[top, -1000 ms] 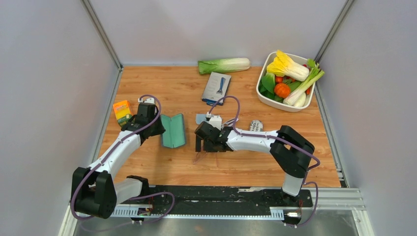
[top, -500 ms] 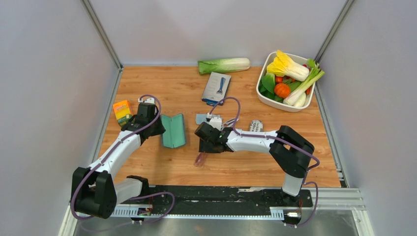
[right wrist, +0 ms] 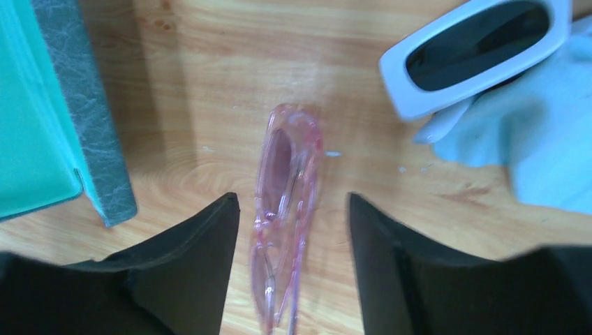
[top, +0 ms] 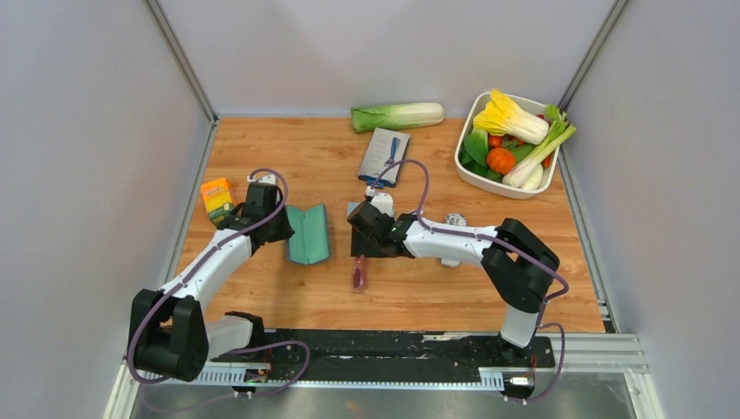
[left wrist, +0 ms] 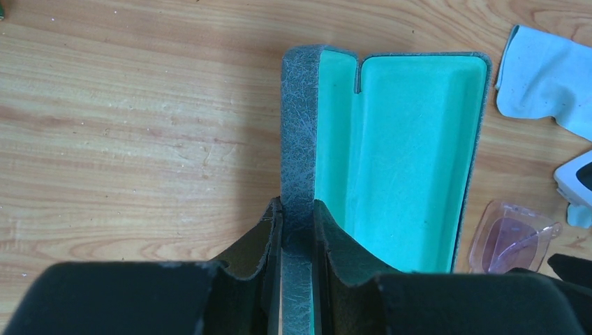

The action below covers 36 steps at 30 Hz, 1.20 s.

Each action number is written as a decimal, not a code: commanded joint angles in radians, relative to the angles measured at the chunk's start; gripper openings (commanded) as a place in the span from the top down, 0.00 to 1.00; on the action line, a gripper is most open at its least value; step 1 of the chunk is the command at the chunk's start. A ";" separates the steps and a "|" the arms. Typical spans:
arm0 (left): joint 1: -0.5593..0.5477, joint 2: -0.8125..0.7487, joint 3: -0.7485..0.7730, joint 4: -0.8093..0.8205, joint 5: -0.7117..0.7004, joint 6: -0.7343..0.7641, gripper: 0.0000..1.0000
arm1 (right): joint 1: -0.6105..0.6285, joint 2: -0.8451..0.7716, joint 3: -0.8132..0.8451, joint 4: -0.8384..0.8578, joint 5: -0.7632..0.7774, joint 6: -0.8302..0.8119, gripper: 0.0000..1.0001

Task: Organize the sunglasses
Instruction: Adjust the sunglasses at the center of the board, then pick up the glasses cleaning cloth from the center of the board.

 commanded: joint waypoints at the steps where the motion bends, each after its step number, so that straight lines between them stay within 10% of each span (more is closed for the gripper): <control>1: -0.003 0.037 0.048 0.065 -0.029 0.000 0.82 | -0.036 -0.027 0.033 0.010 -0.013 -0.106 0.25; 5: -0.003 0.117 0.100 0.061 -0.063 0.012 0.82 | -0.053 -0.113 0.001 0.004 0.020 -0.179 0.11; 30: 0.041 0.441 0.382 0.067 -0.149 0.086 0.76 | -0.205 -0.148 -0.178 0.010 0.039 -0.335 0.45; 36: 0.041 0.447 0.399 0.071 -0.120 0.095 0.48 | -0.205 -0.108 -0.174 0.036 0.022 -0.338 0.51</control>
